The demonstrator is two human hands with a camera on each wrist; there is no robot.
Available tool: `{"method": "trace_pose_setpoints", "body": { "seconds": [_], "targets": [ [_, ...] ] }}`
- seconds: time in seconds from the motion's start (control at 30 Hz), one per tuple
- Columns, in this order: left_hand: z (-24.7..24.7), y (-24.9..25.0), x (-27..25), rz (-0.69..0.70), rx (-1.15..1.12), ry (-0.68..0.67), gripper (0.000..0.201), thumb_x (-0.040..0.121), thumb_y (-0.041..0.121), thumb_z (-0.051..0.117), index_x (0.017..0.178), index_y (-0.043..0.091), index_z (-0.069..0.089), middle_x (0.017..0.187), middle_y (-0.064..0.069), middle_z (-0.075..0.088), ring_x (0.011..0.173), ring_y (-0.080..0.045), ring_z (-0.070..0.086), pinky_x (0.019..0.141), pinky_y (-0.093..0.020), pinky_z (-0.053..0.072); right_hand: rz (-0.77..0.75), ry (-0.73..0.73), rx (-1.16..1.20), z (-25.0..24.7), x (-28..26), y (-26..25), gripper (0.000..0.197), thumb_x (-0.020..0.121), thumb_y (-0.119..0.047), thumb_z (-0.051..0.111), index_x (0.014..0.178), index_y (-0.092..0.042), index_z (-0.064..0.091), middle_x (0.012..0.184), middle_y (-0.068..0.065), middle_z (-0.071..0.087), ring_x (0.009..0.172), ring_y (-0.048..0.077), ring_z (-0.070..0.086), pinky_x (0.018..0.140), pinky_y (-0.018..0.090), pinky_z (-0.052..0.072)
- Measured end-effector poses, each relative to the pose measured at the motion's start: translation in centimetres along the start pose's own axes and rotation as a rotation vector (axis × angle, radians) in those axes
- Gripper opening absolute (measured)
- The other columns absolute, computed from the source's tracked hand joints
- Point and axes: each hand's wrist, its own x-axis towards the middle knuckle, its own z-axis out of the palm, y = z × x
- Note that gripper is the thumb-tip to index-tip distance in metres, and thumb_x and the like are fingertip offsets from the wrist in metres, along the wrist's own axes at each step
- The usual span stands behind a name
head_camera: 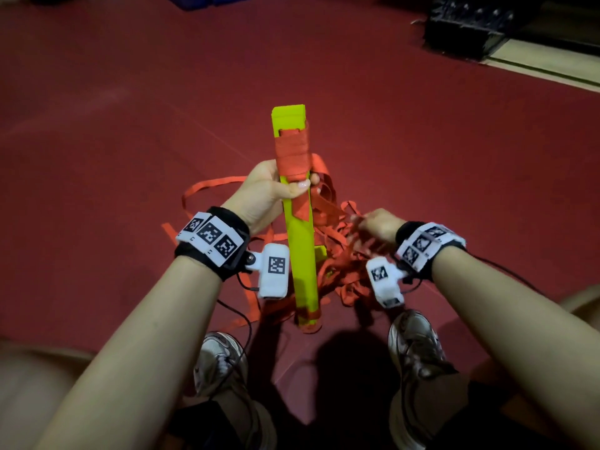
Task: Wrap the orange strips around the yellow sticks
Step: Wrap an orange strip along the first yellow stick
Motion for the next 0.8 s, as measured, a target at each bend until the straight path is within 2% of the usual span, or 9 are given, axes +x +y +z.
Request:
{"method": "trace_pose_setpoints", "body": {
  "seconds": [0.1, 0.2, 0.3, 0.4, 0.43, 0.5, 0.57, 0.7, 0.8],
  "targets": [
    [0.1, -0.5, 0.2, -0.021, 0.034, 0.002, 0.029, 0.079, -0.002, 0.064, 0.107, 0.0, 0.063, 0.093, -0.005, 0.069, 0.087, -0.024, 0.063, 0.086, -0.036, 0.052, -0.059, 0.297, 0.463, -2.0, 0.6, -2.5, 0.028, 0.103, -0.009, 0.048, 0.087, 0.005, 0.065, 0.06, 0.018, 0.062, 0.034, 0.018, 0.056, 0.035, 0.023, 0.044],
    [0.2, -0.5, 0.4, -0.027, 0.045, 0.018, 0.03, 0.079, -0.002, 0.063, 0.109, -0.001, 0.064, 0.096, -0.005, 0.073, 0.086, -0.02, 0.066, 0.085, -0.034, 0.053, -0.334, 0.418, 0.68, -3.9, -1.6, -7.3, 0.04, 0.107, -0.022, 0.044, 0.08, -0.001, 0.065, 0.061, 0.017, 0.065, 0.043, 0.019, 0.059, 0.039, 0.022, 0.047],
    [0.7, -0.6, 0.6, -0.031, 0.049, 0.019, 0.033, 0.079, -0.002, 0.063, 0.112, -0.004, 0.063, 0.091, -0.009, 0.07, 0.084, -0.02, 0.066, 0.086, -0.033, 0.053, -0.565, 0.38, 0.66, -4.3, -4.0, -10.6, 0.044, 0.105, -0.033, 0.047, 0.072, -0.01, 0.066, 0.075, 0.02, 0.067, 0.057, 0.023, 0.06, 0.054, 0.027, 0.052],
    [0.7, -0.7, 0.6, -0.058, 0.037, 0.018, 0.046, 0.077, 0.0, 0.068, 0.117, -0.018, 0.054, 0.093, -0.017, 0.06, 0.08, -0.023, 0.062, 0.086, -0.039, 0.051, -0.582, 0.425, 0.448, -3.9, -4.3, -10.9, 0.042, 0.101, -0.036, 0.056, 0.068, -0.013, 0.065, 0.068, 0.017, 0.062, 0.045, 0.021, 0.057, 0.044, 0.025, 0.047],
    [0.5, -0.7, 0.5, -0.069, 0.044, 0.008, 0.043, 0.076, 0.0, 0.069, 0.113, -0.017, 0.055, 0.093, -0.017, 0.058, 0.079, -0.022, 0.062, 0.085, -0.039, 0.05, -0.569, 0.417, 0.392, -3.7, -4.3, -10.7, 0.042, 0.101, -0.035, 0.056, 0.066, -0.012, 0.064, 0.064, 0.018, 0.063, 0.041, 0.022, 0.057, 0.042, 0.025, 0.046],
    [0.4, -0.5, 0.1, -0.092, 0.05, -0.047, 0.018, 0.077, -0.002, 0.066, 0.095, -0.001, 0.066, 0.083, -0.011, 0.061, 0.075, -0.019, 0.063, 0.077, -0.035, 0.053, -0.553, 0.36, 0.353, -3.2, -4.4, -10.4, 0.046, 0.102, -0.034, 0.054, 0.063, -0.011, 0.06, 0.06, 0.019, 0.063, 0.038, 0.025, 0.056, 0.043, 0.027, 0.047],
    [1.0, -0.6, -0.4, -0.137, 0.041, -0.107, 0.016, 0.077, -0.004, 0.063, 0.085, 0.009, 0.069, 0.077, -0.006, 0.063, 0.07, -0.017, 0.063, 0.07, -0.031, 0.054, -0.569, 0.306, 0.45, -2.5, -4.7, -10.5, 0.048, 0.105, -0.028, 0.051, 0.06, -0.01, 0.053, 0.054, 0.014, 0.06, 0.034, 0.022, 0.051, 0.04, 0.024, 0.042],
    [1.6, -1.1, -0.5, -0.191, 0.076, -0.146, 0.036, 0.071, 0.003, 0.073, 0.101, 0.0, 0.054, 0.084, -0.011, 0.054, 0.076, -0.021, 0.058, 0.076, -0.033, 0.05, -0.656, 0.225, 0.627, -1.8, -5.1, -11.4, 0.043, 0.102, -0.014, 0.055, 0.059, -0.013, 0.052, 0.045, -0.001, 0.048, 0.037, 0.011, 0.041, 0.042, 0.019, 0.032],
    [1.5, -0.7, -0.6, -0.162, 0.021, -0.117, 0.023, 0.076, -0.002, 0.065, 0.097, 0.0, 0.058, 0.079, -0.008, 0.062, 0.073, -0.019, 0.063, 0.071, -0.033, 0.054, -0.687, 0.155, 0.621, -1.8, -5.1, -11.2, 0.024, 0.083, 0.013, 0.052, 0.073, -0.007, 0.06, 0.051, 0.001, 0.056, 0.04, 0.01, 0.046, 0.041, 0.018, 0.037]
  ]
}}
